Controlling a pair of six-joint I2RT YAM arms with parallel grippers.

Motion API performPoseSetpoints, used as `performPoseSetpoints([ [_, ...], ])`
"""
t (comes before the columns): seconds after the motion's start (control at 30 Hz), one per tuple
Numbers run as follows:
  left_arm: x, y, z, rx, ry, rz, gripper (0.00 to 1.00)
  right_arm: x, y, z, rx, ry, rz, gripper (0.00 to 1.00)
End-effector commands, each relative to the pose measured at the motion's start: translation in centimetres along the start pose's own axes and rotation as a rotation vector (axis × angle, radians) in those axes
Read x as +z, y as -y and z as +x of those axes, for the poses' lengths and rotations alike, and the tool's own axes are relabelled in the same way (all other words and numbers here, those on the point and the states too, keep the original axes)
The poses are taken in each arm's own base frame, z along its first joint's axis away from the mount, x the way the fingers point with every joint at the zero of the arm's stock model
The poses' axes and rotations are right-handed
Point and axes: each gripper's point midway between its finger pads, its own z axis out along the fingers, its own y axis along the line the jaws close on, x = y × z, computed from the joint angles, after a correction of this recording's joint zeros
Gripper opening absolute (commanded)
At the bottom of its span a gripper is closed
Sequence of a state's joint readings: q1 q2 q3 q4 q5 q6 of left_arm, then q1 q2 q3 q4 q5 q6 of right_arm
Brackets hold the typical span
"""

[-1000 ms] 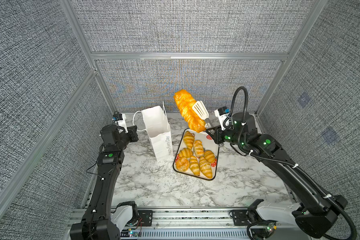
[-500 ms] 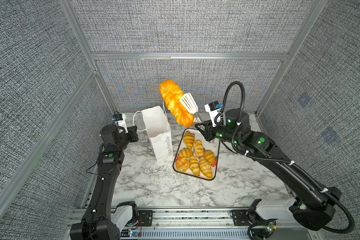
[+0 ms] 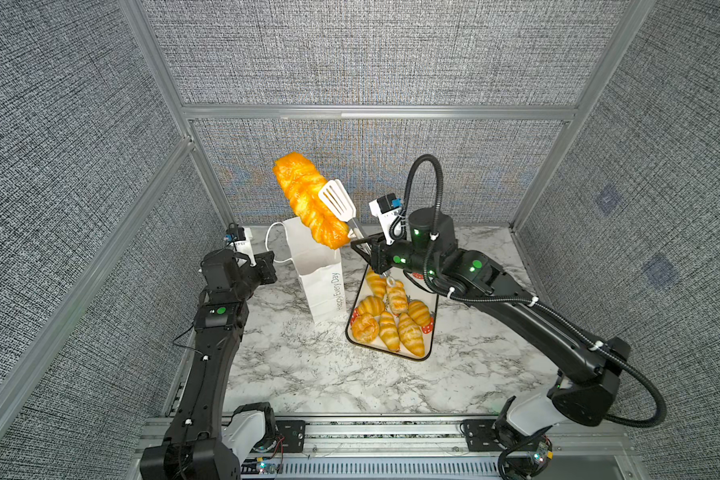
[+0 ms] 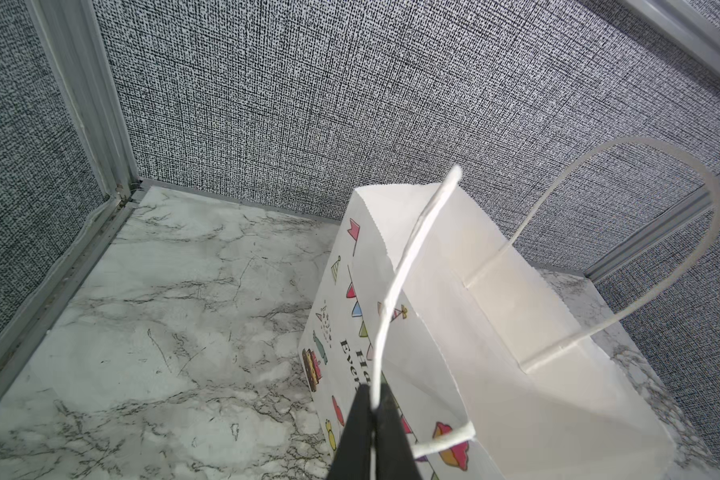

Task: Place the fake bread into the paper bag
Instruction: 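Carry the bread in the tongs over the bag opening held by the left gripper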

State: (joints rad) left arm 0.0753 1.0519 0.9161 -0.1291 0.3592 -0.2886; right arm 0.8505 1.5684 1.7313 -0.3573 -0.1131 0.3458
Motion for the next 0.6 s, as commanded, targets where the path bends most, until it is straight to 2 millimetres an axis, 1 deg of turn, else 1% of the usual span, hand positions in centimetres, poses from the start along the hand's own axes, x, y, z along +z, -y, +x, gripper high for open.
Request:
performPoseSetpoints([
  [0.0,-0.1,0.3,-0.5,0.010,0.022,0.014,0.07,1.0,-1.3,-2.0,0.029,0.069,-0.047,0.18],
  [0.17,-0.1,0.3,-0.6,0.009,0.024,0.013,0.07,2.9,-1.5,-1.4,0.059,0.043,-0.065,0.18],
  [0.3,-0.1,0.2,-0.5,0.010,0.023,0.013,0.07,4.4,-1.1,-0.6,0.078,0.019,-0.060,0.18],
  [0.43,-0.1,0.2,-0.5,0.009,0.023,0.012,0.07,5.5,-0.8,0.3,0.087,-0.005,-0.053,0.18],
  [0.57,-0.1,0.3,-0.5,0.010,0.021,0.013,0.07,6.2,0.2,1.2,0.081,-0.026,-0.018,0.18],
])
